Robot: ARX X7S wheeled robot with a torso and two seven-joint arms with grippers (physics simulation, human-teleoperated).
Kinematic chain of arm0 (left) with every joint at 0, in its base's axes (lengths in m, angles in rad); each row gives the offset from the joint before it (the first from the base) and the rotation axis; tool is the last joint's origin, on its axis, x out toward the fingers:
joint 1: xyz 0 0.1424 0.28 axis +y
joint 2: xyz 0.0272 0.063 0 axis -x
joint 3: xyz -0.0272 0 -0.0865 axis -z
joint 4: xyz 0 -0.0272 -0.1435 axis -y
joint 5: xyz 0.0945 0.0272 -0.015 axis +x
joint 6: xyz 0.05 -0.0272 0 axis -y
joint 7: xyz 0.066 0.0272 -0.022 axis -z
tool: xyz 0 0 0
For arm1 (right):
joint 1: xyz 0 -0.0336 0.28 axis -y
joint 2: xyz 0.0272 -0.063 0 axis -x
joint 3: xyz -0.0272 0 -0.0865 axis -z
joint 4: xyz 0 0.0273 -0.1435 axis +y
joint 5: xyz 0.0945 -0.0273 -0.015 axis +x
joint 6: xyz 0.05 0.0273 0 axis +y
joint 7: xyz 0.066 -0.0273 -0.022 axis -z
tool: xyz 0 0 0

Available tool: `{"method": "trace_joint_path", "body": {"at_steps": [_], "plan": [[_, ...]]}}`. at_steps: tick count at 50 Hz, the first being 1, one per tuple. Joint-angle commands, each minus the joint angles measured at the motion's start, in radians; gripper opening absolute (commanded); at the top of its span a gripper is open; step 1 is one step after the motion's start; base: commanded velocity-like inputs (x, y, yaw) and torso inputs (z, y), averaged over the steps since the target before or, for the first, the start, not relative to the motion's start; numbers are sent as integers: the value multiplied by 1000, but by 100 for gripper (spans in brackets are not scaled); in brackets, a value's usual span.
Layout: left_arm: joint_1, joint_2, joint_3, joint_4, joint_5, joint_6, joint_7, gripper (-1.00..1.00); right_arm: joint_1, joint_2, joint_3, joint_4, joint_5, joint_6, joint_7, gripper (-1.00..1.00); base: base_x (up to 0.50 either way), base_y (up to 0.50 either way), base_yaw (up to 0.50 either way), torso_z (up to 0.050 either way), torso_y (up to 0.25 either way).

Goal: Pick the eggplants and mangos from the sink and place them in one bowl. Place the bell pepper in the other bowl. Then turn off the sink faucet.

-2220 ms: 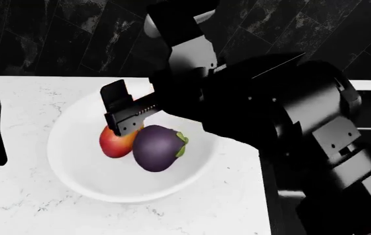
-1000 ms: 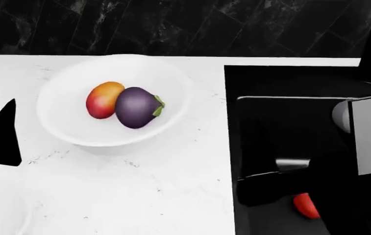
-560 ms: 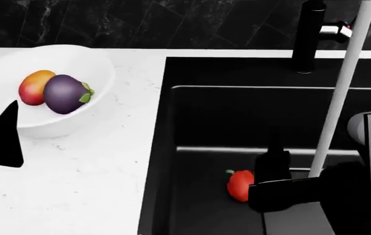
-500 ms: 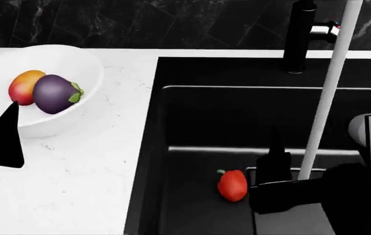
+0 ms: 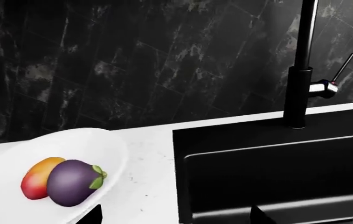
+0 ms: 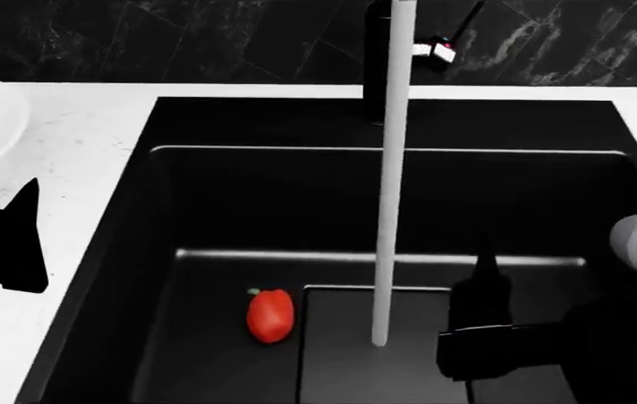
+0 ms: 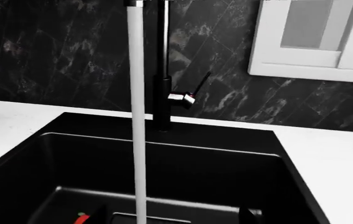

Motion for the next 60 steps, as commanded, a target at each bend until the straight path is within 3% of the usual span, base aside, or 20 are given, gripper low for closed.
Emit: {"method": "trace_joint_path", "body": {"at_steps": [1,22,46,56,57,60], "plan": [[1,9,-19,-6,-22,14,25,100,-20,2,18,-8,-12,-9,-3,100,0,-500,0,0,0],[18,6,-15,-18,4,35,45,100,-35,-12,11,-18,-59,-17,-29,100,169,-433,0,0,0],[38,20,16,-18,15,28,34,100,-4,-27,-15,-6,-61,16,-28,100,294,-17,0,0,0],[-65,66,77,-51,-41,-87,-33,100,-56,-17,8,2,-39,-17,-18,100,136,0,0,0,1],[-83,81,62,-75,-130,-106,-42,100,-57,-17,9,3,-36,-19,-15,100,0,0,0,0,0],[-127,118,97,-112,-151,-145,-45,100,-66,-23,6,7,-42,-22,-19,100,0,0,0,0,0]]}}
